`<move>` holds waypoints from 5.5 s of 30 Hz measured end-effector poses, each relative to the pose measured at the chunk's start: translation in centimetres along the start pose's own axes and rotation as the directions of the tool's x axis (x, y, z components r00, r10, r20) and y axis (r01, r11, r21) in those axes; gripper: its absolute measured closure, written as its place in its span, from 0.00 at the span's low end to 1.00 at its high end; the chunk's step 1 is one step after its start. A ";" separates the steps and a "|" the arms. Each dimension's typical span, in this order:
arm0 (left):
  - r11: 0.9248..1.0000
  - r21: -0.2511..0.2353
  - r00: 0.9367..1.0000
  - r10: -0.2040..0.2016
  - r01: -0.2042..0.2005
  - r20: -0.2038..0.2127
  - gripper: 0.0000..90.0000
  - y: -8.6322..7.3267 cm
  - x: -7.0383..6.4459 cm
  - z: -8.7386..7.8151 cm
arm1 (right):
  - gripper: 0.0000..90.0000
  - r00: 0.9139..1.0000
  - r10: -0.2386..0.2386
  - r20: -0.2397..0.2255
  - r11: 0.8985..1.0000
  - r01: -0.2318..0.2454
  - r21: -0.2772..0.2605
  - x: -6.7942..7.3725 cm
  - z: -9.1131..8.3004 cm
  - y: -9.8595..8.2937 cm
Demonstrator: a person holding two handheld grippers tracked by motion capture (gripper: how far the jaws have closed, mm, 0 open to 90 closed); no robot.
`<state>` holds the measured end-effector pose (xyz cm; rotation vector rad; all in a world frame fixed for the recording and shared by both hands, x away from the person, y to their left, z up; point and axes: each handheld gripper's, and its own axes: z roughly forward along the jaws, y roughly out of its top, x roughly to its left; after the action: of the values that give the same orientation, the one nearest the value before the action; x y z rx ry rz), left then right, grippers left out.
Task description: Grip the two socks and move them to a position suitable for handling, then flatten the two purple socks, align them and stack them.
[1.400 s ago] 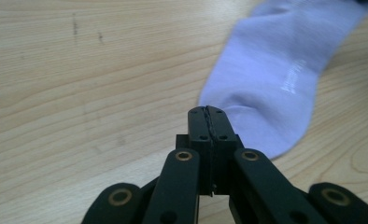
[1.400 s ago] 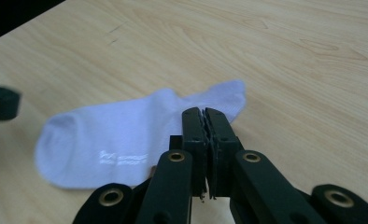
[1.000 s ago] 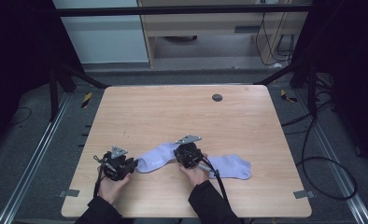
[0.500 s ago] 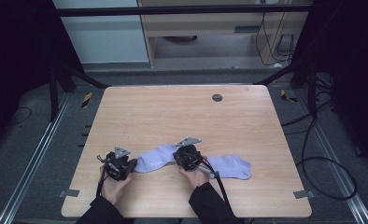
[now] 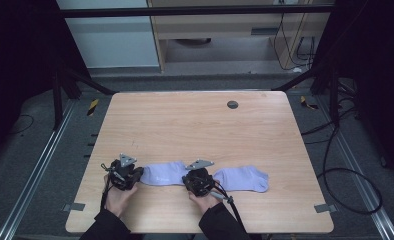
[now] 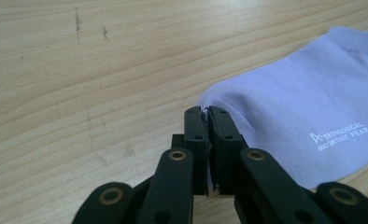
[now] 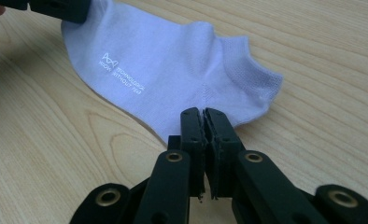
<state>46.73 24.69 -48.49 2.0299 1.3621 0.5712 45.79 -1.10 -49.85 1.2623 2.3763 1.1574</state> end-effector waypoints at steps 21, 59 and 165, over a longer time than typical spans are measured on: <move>0.989 -0.143 0.994 -0.031 0.046 0.100 0.59 1.5 -1.1 -3.3 | 0.48 0.993 0.081 0.081 0.990 -0.070 -0.126 -7.4 -8.0 1.4; 0.985 -0.041 0.942 0.171 -0.166 0.288 0.57 7.2 -15.7 2.1 | 0.67 0.963 0.130 0.236 0.989 -0.143 0.040 -17.7 -15.2 -5.5; 0.981 0.074 0.947 0.150 -0.177 0.284 0.84 -1.1 -8.7 -2.5 | 0.82 0.996 -0.089 0.031 0.986 0.083 0.146 -5.5 -9.7 -4.5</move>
<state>41.10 17.58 -47.55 2.2208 1.0809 0.2778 41.48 -12.04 -47.52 1.1987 2.4989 0.9440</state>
